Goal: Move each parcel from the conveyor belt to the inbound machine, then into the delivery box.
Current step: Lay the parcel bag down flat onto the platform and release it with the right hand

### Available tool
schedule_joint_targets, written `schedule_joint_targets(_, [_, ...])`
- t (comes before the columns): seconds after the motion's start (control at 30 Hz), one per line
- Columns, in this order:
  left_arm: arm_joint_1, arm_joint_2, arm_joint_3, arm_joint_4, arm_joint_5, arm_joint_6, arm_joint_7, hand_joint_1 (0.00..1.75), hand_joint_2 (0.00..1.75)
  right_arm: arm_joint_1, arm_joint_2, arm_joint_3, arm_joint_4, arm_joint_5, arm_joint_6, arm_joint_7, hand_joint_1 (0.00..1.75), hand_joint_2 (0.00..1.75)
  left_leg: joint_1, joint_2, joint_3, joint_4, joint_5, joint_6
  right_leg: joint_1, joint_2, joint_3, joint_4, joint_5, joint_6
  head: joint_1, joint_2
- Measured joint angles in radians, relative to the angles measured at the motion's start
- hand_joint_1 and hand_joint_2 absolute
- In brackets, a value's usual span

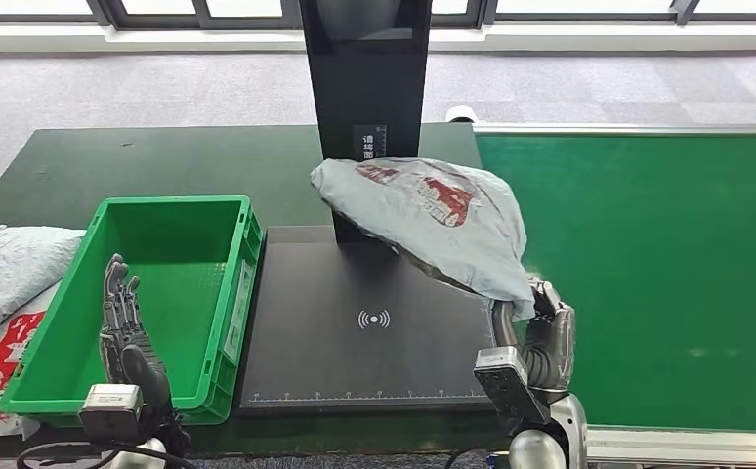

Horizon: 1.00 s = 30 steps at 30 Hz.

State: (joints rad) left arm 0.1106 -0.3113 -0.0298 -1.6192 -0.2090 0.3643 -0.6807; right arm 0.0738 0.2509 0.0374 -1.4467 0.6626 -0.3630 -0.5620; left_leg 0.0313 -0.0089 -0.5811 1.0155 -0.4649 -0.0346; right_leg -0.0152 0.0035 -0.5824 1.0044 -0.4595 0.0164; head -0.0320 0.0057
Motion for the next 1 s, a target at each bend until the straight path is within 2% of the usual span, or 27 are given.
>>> schedule_joint_targets(0.13, [-0.014, 0.0, 0.0, 0.016, 0.001, -0.007, 0.001, 0.0, 0.0, 0.009, 0.006, 0.041, 0.018, -0.054, 0.111, 0.01, 1.75, 1.75, 0.0, 0.0, 0.0, 0.0, 0.0, 0.0, 0.0, 0.0, 0.0, 0.0, 0.0, 0.0, 0.0, 0.0])
schedule_joint_targets(0.37, [-0.055, 0.0, -0.002, 0.061, 0.003, -0.02, 0.006, 0.0, 0.0, 0.0, 0.008, 0.089, 0.143, -0.122, 0.234, 0.105, 1.75, 1.75, 0.0, 0.0, 0.0, 0.0, 0.0, 0.0, 0.0, 0.0, 0.0, 0.0, 0.0, 0.0, 0.0, 0.0])
schedule_joint_targets(0.6, [-0.077, 0.001, -0.012, 0.089, 0.004, -0.019, 0.02, 0.0, 0.0, -0.057, 0.005, 0.09, 0.371, -0.092, 0.25, 0.17, 1.75, 1.75, 0.0, 0.0, 0.0, 0.0, 0.0, 0.0, 0.0, 0.0, 0.0, 0.0, 0.0, 0.0, 0.0, 0.0])
schedule_joint_targets(0.63, [-0.077, 0.001, -0.012, 0.091, 0.004, -0.018, 0.021, 0.0, 0.0, -0.065, 0.005, 0.09, 0.39, -0.087, 0.247, 0.174, 1.47, 1.75, 0.0, 0.0, 0.0, 0.0, 0.0, 0.0, 0.0, 0.0, 0.0, 0.0, 0.0, 0.0, 0.0, 0.0])
schedule_joint_targets(0.73, [-0.078, 0.002, -0.015, 0.094, 0.004, -0.013, 0.024, 0.0, 0.0, -0.092, 0.005, 0.09, 0.43, -0.069, 0.233, 0.191, 0.16, 1.75, 0.0, 0.001, 0.001, 0.0, 0.0, 0.0, 0.0, 0.001, 0.0, 0.0, 0.0, 0.0, 0.0, 0.0])
schedule_joint_targets(0.77, [-0.078, 0.002, -0.016, 0.095, 0.004, -0.011, 0.027, 0.0, 0.0, -0.1, 0.005, 0.09, 0.44, -0.059, 0.225, 0.202, 0.0, 1.75, 0.0, 0.001, 0.001, 0.0, 0.0, 0.0, 0.0, 0.001, 0.0, 0.0, 0.0, 0.0, 0.0, 0.0])
schedule_joint_targets(1.0, [-0.071, 0.002, -0.018, 0.094, 0.001, 0.019, 0.061, 0.0, 0.0, -0.13, 0.005, 0.08, 0.478, -0.006, 0.158, 0.231, 0.0, 1.75, 0.0, 0.002, 0.002, 0.0, 0.0, 0.0, 0.0, 0.001, 0.002, 0.0, 0.001, 0.0, 0.0, 0.0])
